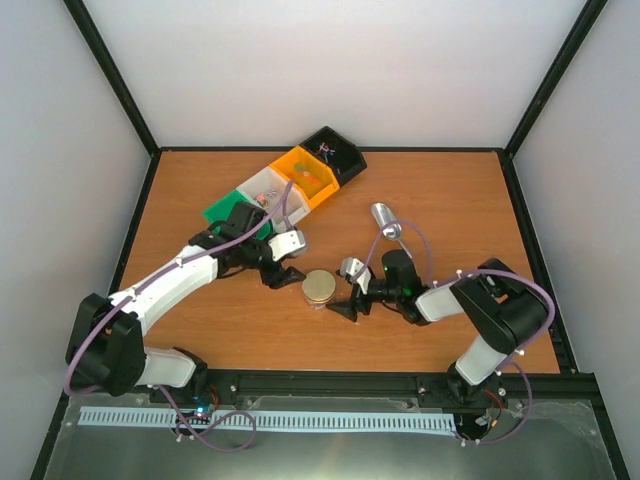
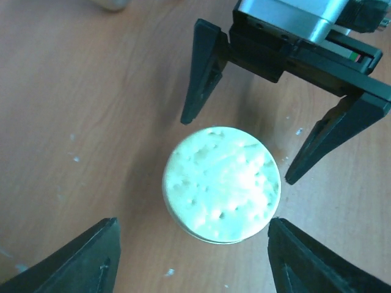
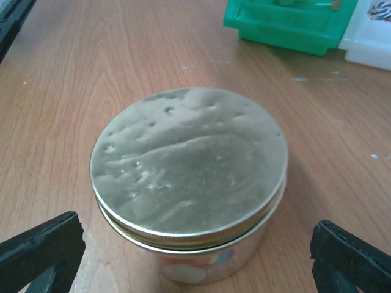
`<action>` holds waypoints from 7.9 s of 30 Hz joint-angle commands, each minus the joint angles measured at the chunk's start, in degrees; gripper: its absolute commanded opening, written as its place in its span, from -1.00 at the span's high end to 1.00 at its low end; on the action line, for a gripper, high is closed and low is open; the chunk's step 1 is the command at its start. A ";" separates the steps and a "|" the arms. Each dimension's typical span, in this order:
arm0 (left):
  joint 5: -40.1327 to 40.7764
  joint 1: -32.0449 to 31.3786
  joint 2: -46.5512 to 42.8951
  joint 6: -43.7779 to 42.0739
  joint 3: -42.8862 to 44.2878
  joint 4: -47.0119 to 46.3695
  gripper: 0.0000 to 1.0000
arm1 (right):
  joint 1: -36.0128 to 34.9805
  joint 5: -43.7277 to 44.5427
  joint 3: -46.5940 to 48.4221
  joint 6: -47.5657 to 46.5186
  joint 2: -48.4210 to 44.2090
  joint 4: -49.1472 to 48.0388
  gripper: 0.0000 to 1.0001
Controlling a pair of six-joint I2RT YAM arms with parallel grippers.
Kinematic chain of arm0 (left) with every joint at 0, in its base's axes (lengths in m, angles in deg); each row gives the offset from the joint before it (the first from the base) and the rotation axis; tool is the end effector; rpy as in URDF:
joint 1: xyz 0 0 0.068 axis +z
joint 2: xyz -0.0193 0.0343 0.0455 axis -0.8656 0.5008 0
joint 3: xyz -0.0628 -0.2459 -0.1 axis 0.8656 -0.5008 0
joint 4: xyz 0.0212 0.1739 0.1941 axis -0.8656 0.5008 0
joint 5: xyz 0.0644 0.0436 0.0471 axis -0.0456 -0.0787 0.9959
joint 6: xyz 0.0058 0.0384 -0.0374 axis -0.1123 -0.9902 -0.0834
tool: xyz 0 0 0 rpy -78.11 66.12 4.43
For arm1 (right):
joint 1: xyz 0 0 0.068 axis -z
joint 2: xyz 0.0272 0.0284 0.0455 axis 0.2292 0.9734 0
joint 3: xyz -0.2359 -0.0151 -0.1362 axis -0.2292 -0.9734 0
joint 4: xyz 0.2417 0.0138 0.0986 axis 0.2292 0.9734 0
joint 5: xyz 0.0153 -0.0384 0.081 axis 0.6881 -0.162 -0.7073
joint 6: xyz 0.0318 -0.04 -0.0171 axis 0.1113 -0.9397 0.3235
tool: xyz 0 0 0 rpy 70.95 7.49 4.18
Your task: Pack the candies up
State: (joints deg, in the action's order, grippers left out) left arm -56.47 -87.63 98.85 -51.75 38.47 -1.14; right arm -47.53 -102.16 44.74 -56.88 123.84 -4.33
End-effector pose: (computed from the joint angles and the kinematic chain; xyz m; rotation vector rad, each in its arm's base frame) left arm 0.2285 -0.1418 0.2421 1.3770 2.0009 -0.6967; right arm 0.2034 0.1661 0.1176 -1.2564 1.6624 0.9053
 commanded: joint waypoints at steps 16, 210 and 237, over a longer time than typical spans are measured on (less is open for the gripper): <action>2.19 -7.21 0.84 -7.59 -5.18 -4.92 -0.16 | -4.42 2.58 2.37 1.36 14.63 -14.90 -1.00; 16.58 -21.31 3.73 -9.03 -5.94 -14.82 -0.18 | -4.39 -3.49 3.29 0.56 19.09 -17.08 0.02; 24.05 -12.22 4.75 -25.92 -14.43 -10.76 0.49 | -4.39 -4.38 2.53 -0.90 17.47 -15.11 0.00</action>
State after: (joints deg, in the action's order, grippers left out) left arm -39.64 -103.87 101.87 -73.76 26.61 -16.90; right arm -51.42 -101.33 48.07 -57.12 141.89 -20.11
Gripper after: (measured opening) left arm 0.260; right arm 0.833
